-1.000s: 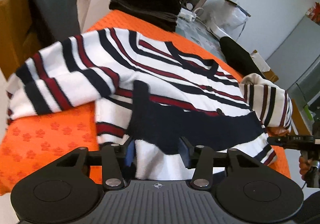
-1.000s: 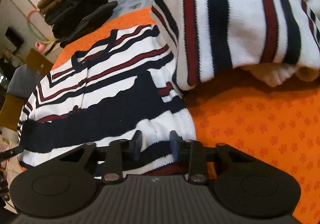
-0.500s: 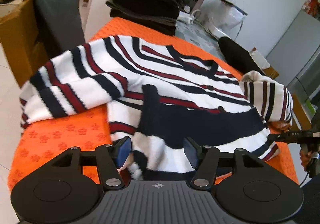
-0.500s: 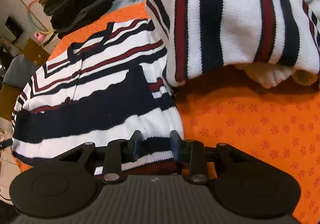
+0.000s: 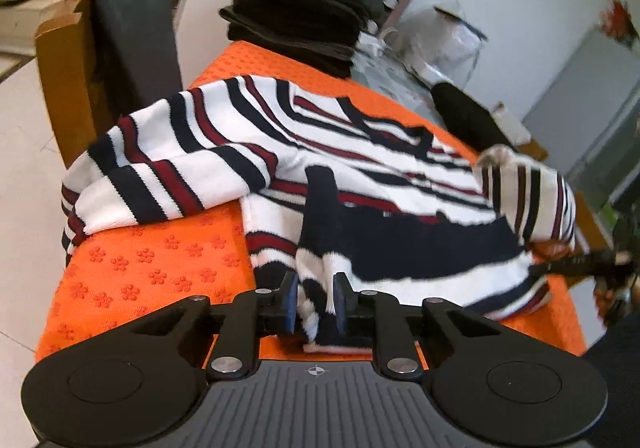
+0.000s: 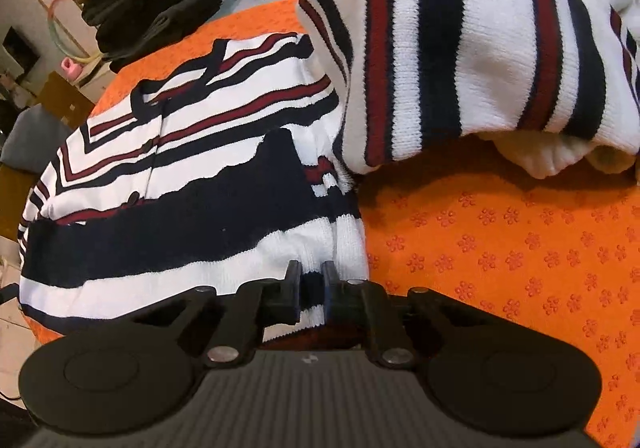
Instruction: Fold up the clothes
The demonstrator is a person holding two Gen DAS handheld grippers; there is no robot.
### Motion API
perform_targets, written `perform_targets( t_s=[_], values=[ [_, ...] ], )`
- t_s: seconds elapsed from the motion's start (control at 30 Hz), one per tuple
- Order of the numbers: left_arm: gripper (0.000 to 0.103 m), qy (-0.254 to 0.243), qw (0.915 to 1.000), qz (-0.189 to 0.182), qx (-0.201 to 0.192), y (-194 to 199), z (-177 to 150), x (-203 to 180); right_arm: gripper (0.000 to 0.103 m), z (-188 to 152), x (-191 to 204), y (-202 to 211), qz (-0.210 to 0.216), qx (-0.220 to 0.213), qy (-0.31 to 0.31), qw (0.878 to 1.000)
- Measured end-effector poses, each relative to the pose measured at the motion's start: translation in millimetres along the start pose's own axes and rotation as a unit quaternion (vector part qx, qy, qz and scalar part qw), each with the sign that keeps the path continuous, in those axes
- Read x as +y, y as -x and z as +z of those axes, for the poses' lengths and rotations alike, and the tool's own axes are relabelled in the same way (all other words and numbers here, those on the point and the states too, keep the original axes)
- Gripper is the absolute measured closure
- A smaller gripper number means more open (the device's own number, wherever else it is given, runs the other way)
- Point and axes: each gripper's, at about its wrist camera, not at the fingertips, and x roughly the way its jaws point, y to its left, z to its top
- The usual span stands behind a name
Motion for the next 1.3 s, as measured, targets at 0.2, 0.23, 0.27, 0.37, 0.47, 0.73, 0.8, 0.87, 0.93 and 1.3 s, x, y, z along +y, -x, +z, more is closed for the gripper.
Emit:
perform_targets(
  t_s=[0.2,0.23,0.27,0.37,0.47,0.73,0.8,0.87,0.93,1.3],
  values=[
    [0.066,-0.086,0.9961,0.015,0.017,-19,1,-20,0.071,-4,20,-1,-0.025,0.002,0.051,0.998],
    [0.061,-0.099,0.9948,0.017,0.019,-23,1,-23,0.071,-4,23,-1,-0.03,0.002,0.058,0.998],
    [0.06,-0.112,0.9933,0.02,0.023,-28,1,-27,0.069,-5,25,-2,-0.034,0.002,0.063,0.997],
    [0.06,-0.138,0.9895,0.034,0.027,-35,-1,-33,0.068,-7,29,-5,-0.047,0.001,0.072,0.996],
    [0.06,-0.116,0.9925,0.04,-0.003,-20,-1,-28,0.068,-8,30,-4,-0.055,-0.002,0.077,0.996],
    [0.07,-0.138,0.9879,0.071,-0.002,4,-5,-19,0.068,-15,26,6,-0.064,-0.012,0.061,0.996],
    [0.07,-0.159,0.985,0.068,0.008,1,-7,-24,0.068,-17,27,6,-0.066,-0.014,0.06,0.996],
    [0.07,-0.181,0.9805,0.074,0.016,-4,-10,-30,0.068,-19,29,7,-0.069,-0.015,0.065,0.995],
    [0.07,-0.205,0.9752,0.082,0.019,-9,-12,-36,0.068,-20,31,8,-0.072,-0.015,0.068,0.995],
    [0.069,-0.306,0.9461,0.105,0.013,-42,-16,-62,0.067,-24,36,17,-0.093,-0.027,0.1,0.99]
  ],
)
